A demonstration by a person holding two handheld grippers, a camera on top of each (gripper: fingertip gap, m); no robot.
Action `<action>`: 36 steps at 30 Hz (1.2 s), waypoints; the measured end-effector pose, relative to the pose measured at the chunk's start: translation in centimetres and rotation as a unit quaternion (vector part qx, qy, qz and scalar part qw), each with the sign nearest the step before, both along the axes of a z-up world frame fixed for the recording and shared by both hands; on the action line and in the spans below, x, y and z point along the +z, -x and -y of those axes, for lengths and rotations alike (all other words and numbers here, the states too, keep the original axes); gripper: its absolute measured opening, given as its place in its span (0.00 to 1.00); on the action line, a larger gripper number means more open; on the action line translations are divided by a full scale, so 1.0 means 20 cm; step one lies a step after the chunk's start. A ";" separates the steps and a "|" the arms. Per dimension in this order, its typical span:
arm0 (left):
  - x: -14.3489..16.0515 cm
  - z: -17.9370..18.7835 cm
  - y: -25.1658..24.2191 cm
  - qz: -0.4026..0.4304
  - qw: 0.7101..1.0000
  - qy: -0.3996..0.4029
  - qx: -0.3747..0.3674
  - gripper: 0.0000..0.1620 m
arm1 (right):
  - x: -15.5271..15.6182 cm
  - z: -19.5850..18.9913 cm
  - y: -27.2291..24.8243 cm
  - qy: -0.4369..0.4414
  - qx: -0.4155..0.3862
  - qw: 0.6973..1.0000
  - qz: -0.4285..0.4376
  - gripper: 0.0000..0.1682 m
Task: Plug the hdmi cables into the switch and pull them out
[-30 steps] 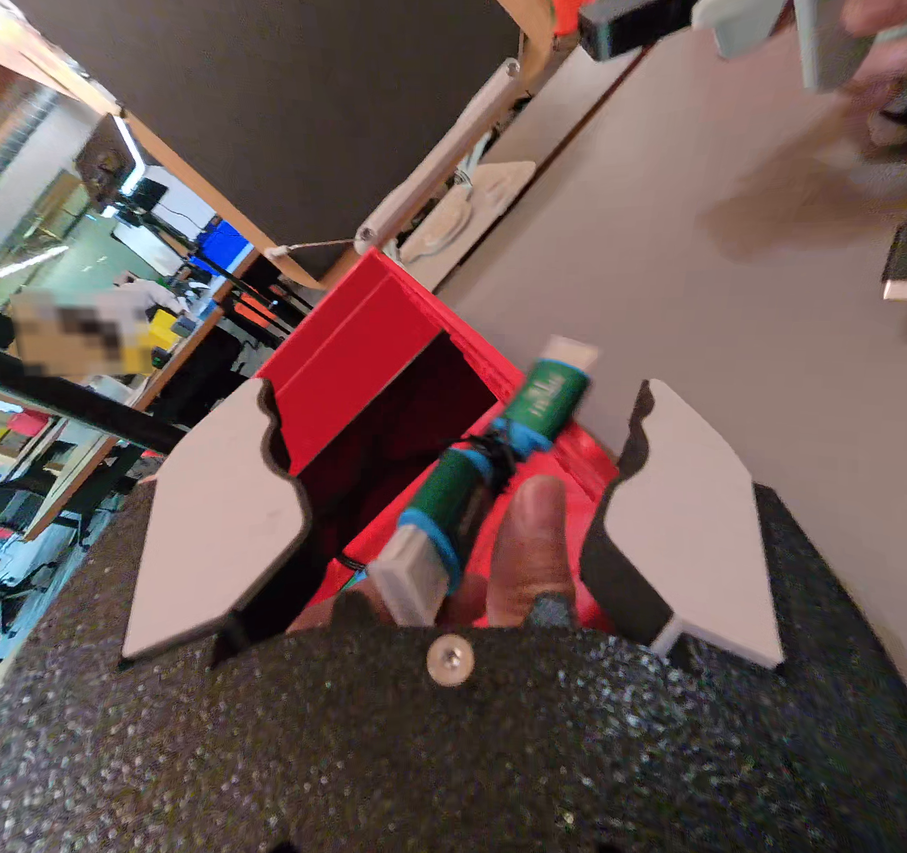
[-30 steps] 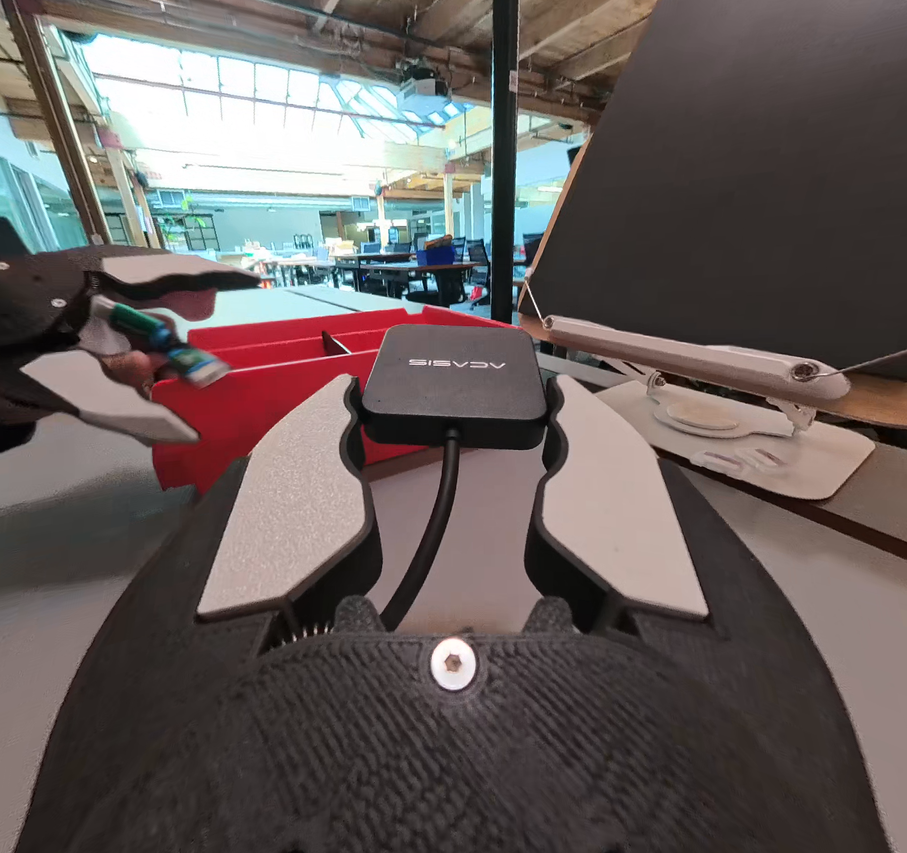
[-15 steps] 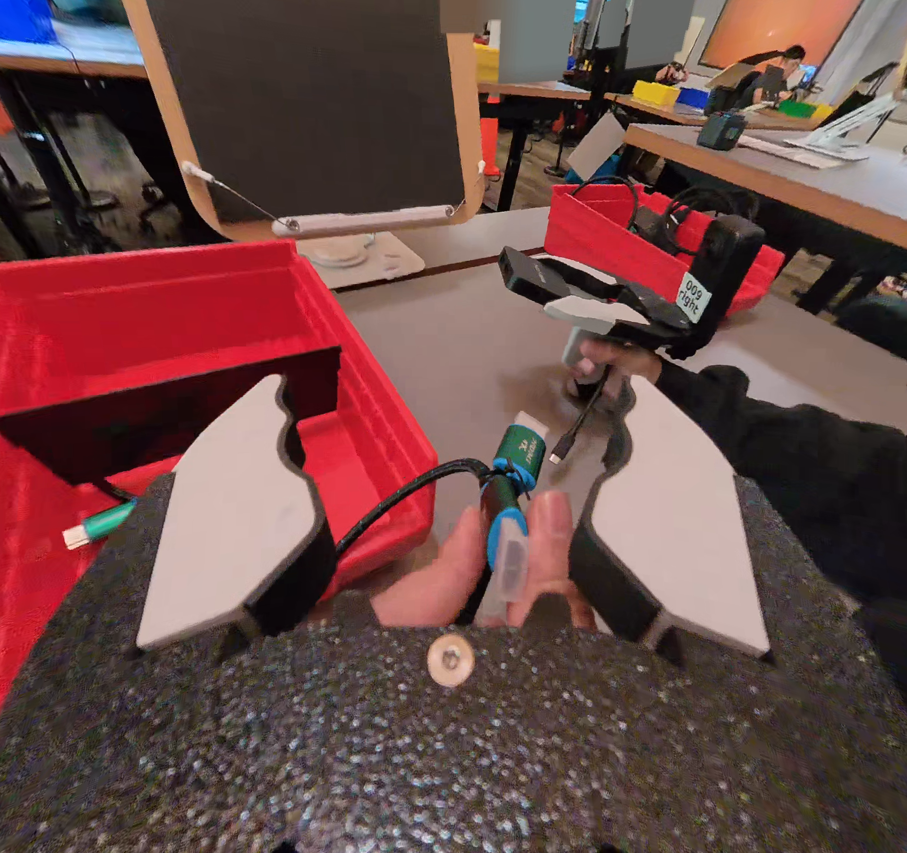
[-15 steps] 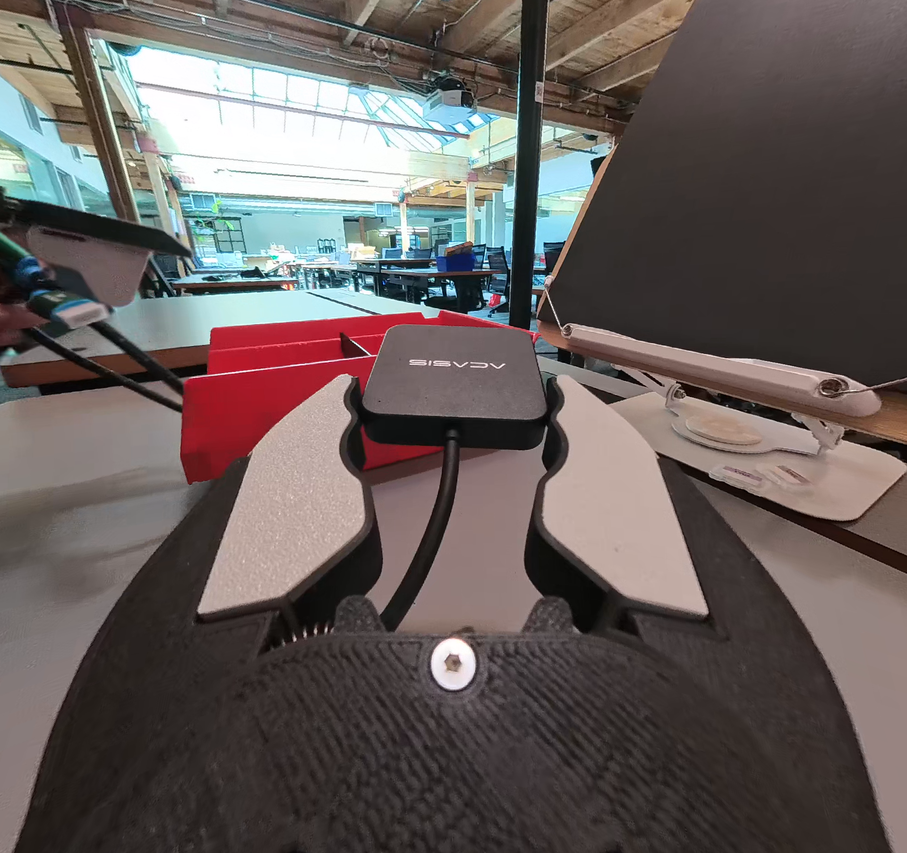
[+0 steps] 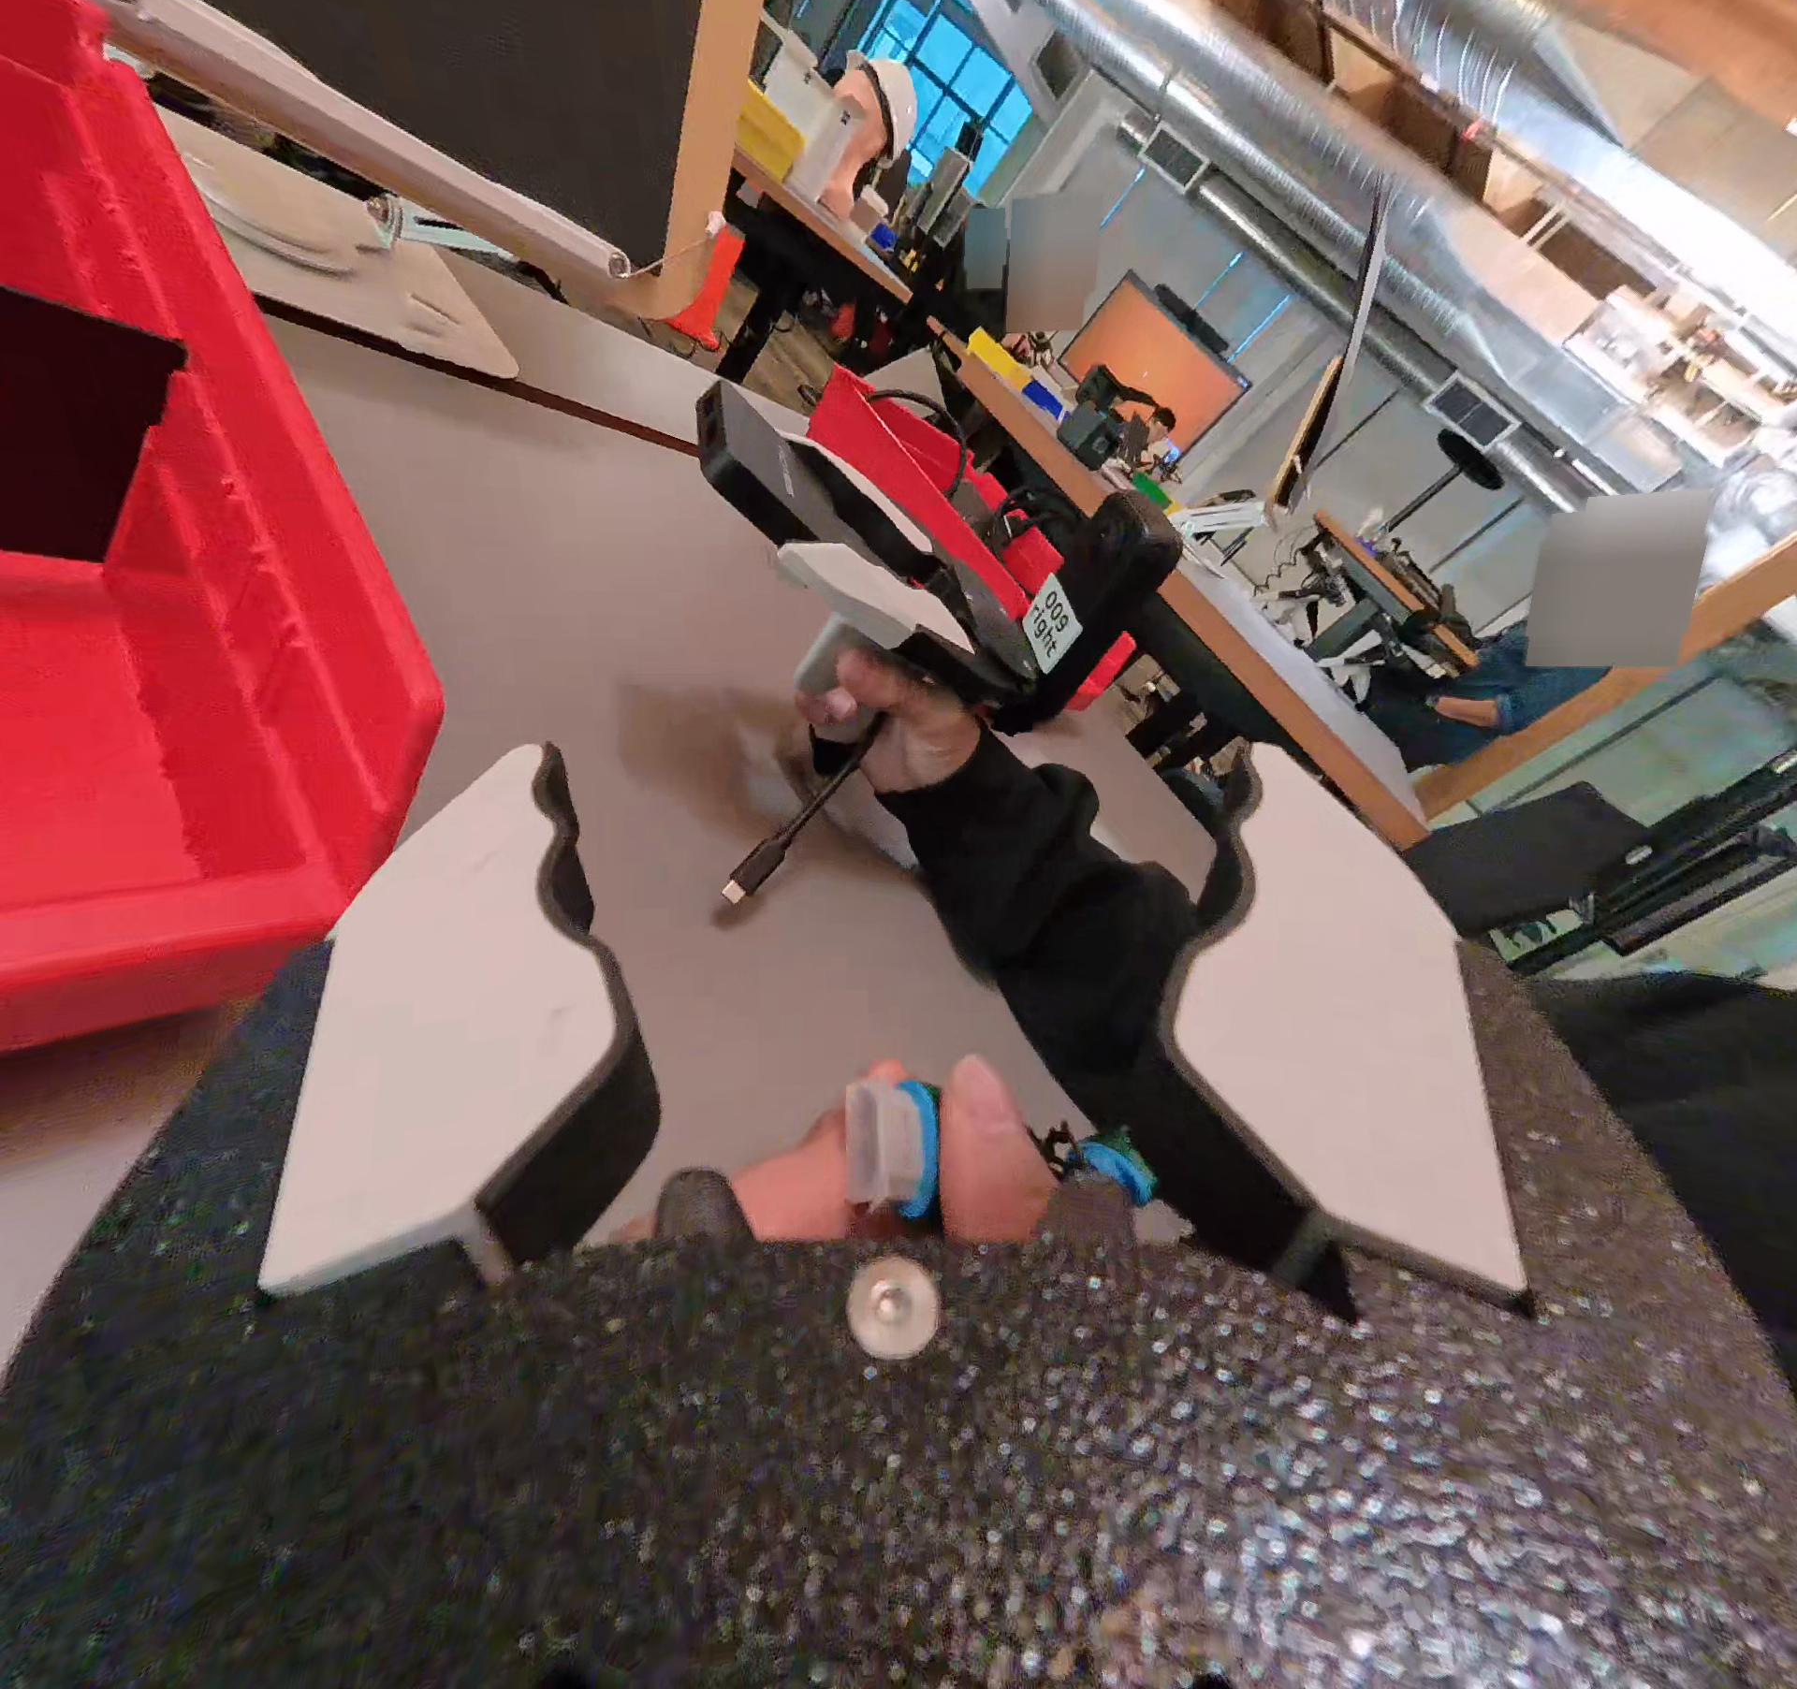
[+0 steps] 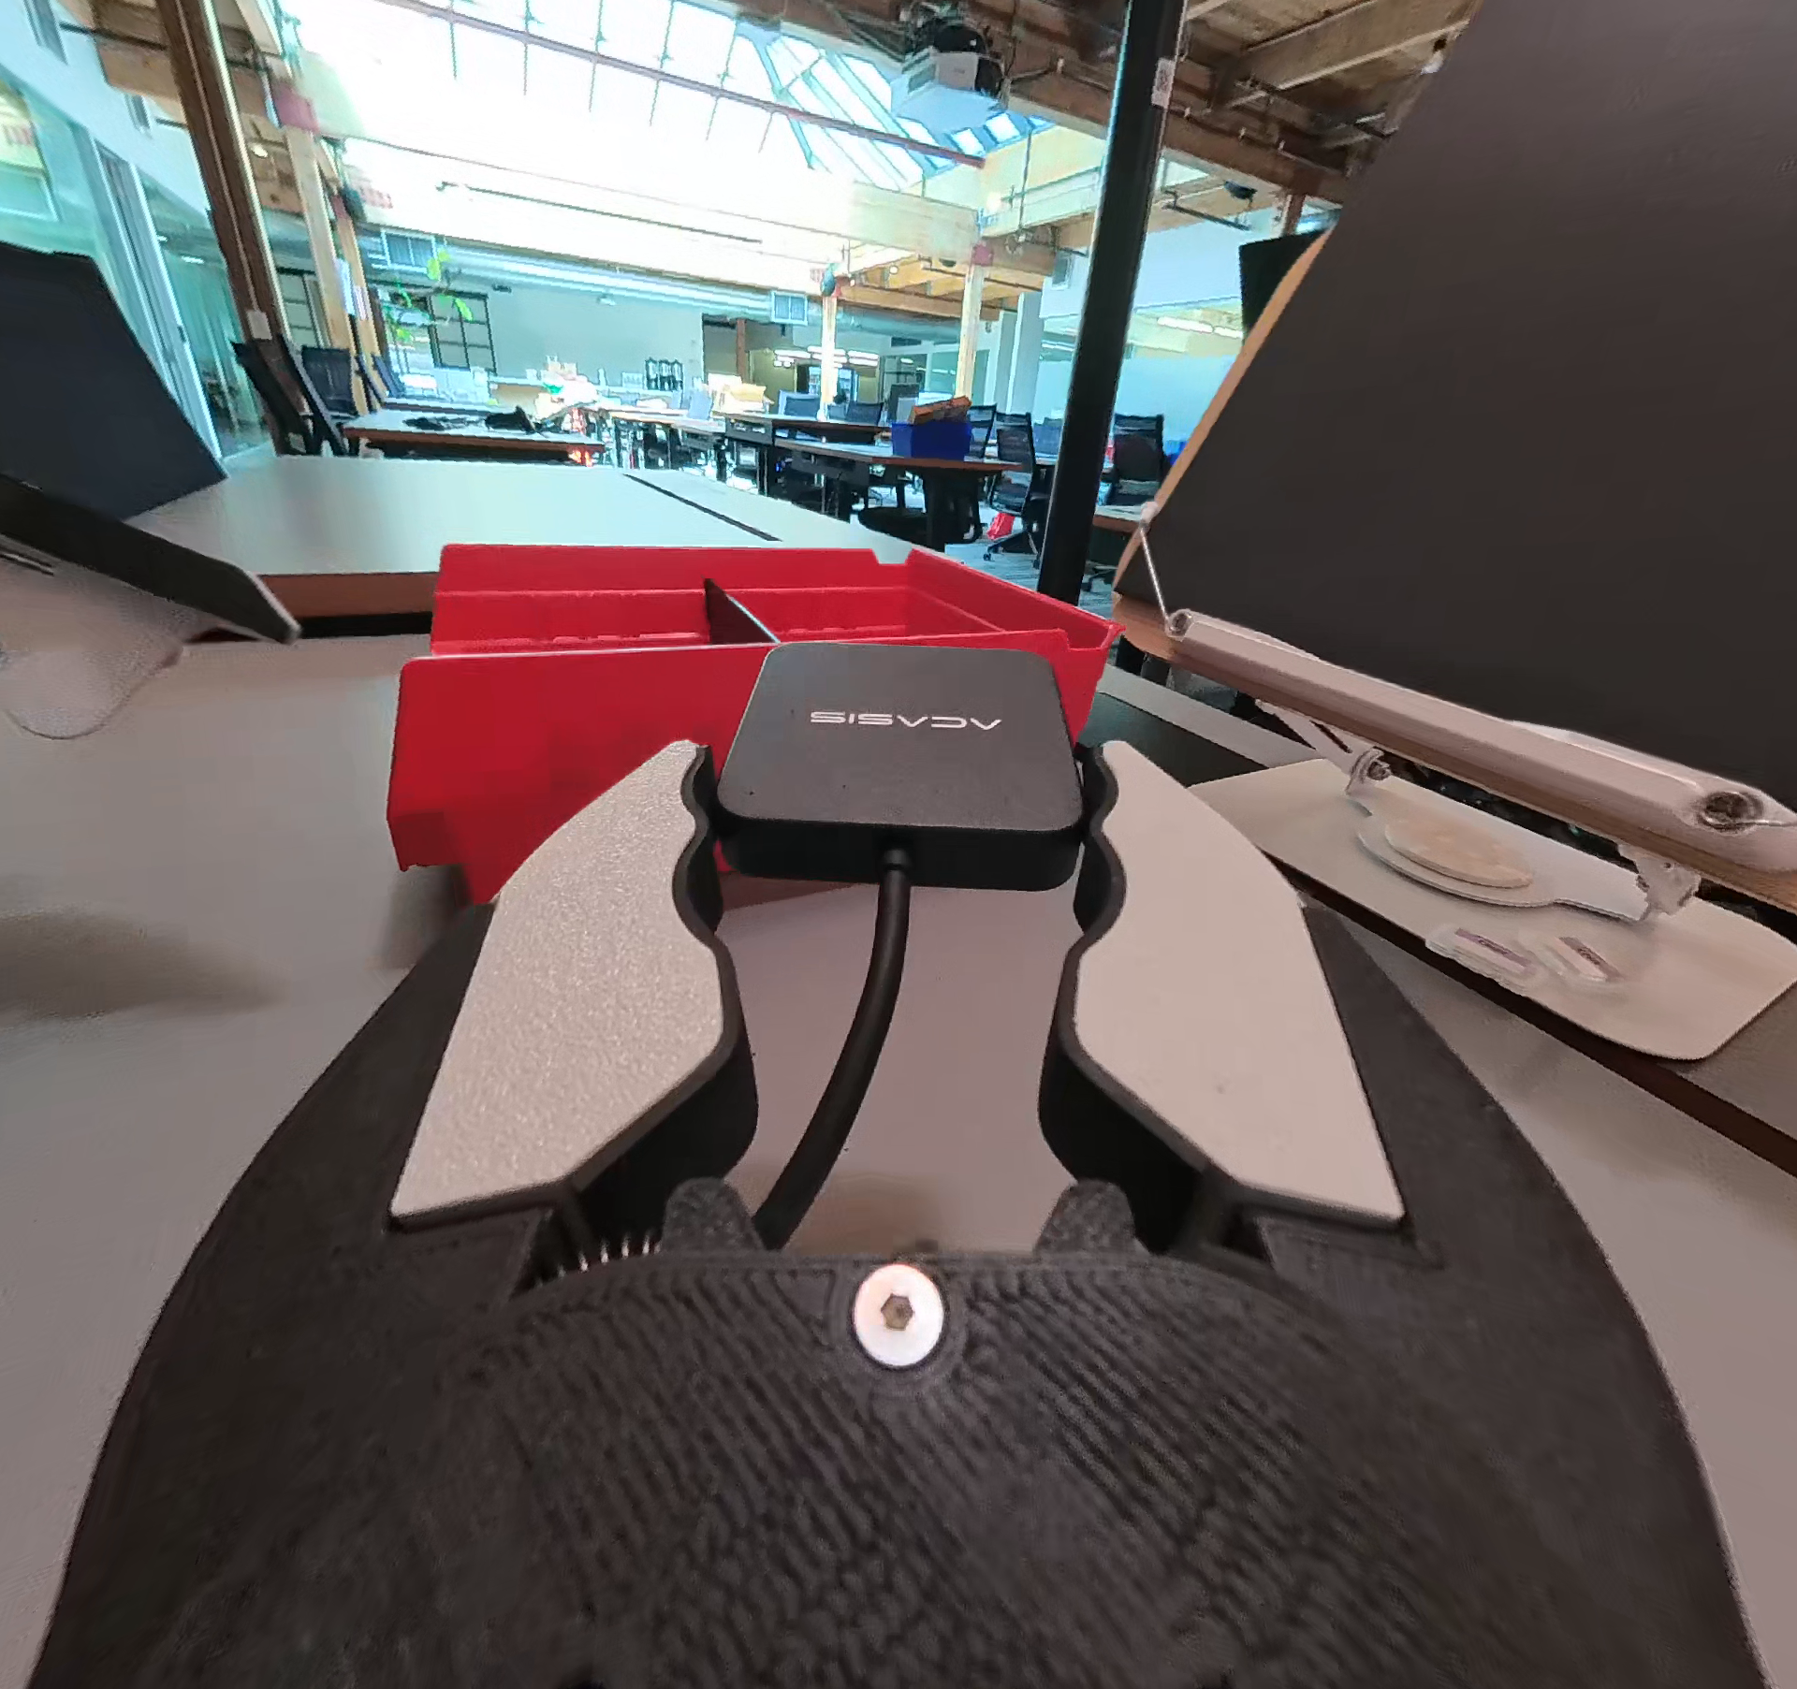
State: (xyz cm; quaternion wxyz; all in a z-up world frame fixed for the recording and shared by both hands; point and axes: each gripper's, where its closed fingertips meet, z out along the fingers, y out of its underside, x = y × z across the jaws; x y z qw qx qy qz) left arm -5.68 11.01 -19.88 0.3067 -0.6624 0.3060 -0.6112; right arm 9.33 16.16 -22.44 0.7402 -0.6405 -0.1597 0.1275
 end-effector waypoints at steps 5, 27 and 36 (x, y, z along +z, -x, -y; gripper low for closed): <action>-0.02 -0.07 -0.04 0.020 1.000 0.000 0.016 0.65 | 0.00 0.08 0.03 0.008 0.003 1.000 -0.019 0.43; 0.19 0.13 0.08 0.128 0.967 -0.194 0.100 0.51 | 0.34 0.67 0.42 -0.071 0.058 0.995 0.043 0.43; 0.23 0.25 -0.06 0.204 0.963 -0.151 0.087 0.48 | 0.34 0.99 0.85 -0.069 0.291 0.953 0.040 0.43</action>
